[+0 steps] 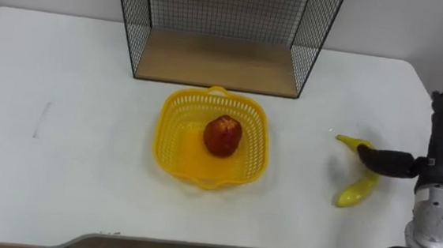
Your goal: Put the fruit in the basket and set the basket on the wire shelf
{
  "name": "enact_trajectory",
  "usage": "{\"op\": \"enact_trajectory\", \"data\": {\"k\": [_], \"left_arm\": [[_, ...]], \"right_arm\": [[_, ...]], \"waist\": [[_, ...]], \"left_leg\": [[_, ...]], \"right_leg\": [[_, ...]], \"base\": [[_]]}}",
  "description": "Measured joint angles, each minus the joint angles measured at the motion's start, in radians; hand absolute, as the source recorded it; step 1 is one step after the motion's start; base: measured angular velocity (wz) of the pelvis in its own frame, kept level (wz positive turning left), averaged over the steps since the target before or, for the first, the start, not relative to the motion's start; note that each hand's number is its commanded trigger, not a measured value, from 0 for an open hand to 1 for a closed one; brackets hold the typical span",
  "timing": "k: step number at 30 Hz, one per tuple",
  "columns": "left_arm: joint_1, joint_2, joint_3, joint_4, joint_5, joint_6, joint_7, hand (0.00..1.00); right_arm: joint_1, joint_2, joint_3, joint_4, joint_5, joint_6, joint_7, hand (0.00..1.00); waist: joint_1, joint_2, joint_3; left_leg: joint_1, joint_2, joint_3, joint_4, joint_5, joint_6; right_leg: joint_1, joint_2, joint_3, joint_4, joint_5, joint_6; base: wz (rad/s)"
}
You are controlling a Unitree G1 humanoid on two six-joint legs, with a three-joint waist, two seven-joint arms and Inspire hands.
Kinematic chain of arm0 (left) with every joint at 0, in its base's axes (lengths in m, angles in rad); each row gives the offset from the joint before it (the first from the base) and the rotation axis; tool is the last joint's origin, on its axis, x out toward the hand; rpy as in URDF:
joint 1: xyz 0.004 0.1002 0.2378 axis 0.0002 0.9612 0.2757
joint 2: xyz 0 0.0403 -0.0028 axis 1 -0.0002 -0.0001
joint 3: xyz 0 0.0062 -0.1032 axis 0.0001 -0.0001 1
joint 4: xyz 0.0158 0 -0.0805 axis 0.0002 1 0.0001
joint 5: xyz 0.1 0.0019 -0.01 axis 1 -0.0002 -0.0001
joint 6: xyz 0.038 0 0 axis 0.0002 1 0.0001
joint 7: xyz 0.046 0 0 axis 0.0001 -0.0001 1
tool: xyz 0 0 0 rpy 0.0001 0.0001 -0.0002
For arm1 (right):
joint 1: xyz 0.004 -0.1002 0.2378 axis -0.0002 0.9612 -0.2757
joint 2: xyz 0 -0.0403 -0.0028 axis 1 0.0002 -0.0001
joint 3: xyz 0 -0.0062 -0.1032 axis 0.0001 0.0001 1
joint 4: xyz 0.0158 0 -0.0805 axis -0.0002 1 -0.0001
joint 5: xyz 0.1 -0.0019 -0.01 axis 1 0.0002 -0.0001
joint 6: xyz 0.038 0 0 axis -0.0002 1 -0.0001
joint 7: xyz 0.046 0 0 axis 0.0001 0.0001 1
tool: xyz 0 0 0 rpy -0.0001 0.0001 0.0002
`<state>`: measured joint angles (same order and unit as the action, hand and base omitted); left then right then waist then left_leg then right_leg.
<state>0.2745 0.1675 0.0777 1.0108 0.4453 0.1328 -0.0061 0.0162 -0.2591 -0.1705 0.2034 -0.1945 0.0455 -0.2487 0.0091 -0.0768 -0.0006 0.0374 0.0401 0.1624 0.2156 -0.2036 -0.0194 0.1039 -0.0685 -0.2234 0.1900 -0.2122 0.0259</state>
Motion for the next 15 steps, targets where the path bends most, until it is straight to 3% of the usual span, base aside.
{"op": "enact_trajectory", "data": {"k": [5,10,15], "left_arm": [[0.001,0.002,0.001,-0.052,0.000,0.022,-0.012,0.00],[0.005,0.007,0.000,-0.073,0.000,0.041,-0.035,0.00],[0.018,0.011,0.000,-0.081,0.004,0.050,-0.049,0.00]], "right_arm": [[-0.043,-0.037,0.033,0.069,0.002,0.025,0.065,0.00],[-0.084,-0.048,0.038,0.206,-0.005,0.075,0.183,0.00],[-0.121,-0.062,0.033,0.291,-0.001,0.076,0.244,0.00]], "waist": [[0.002,-0.012,0.0065],[0.015,-0.024,0.0012],[0.009,-0.025,0.0019]], "left_leg": [[-0.010,0.000,-0.001,0.008,0.000,0.000],[-0.009,0.000,-0.003,0.008,0.000,0.000],[-0.003,0.000,-0.010,0.016,0.000,0.000]], "right_leg": [[-0.007,-0.001,-0.001,0.002,0.000,0.000],[-0.005,-0.002,-0.005,0.006,0.000,0.000],[0.012,-0.002,-0.013,0.003,0.000,0.000]], "base": [[0.00],[0.00],[0.04]]}}
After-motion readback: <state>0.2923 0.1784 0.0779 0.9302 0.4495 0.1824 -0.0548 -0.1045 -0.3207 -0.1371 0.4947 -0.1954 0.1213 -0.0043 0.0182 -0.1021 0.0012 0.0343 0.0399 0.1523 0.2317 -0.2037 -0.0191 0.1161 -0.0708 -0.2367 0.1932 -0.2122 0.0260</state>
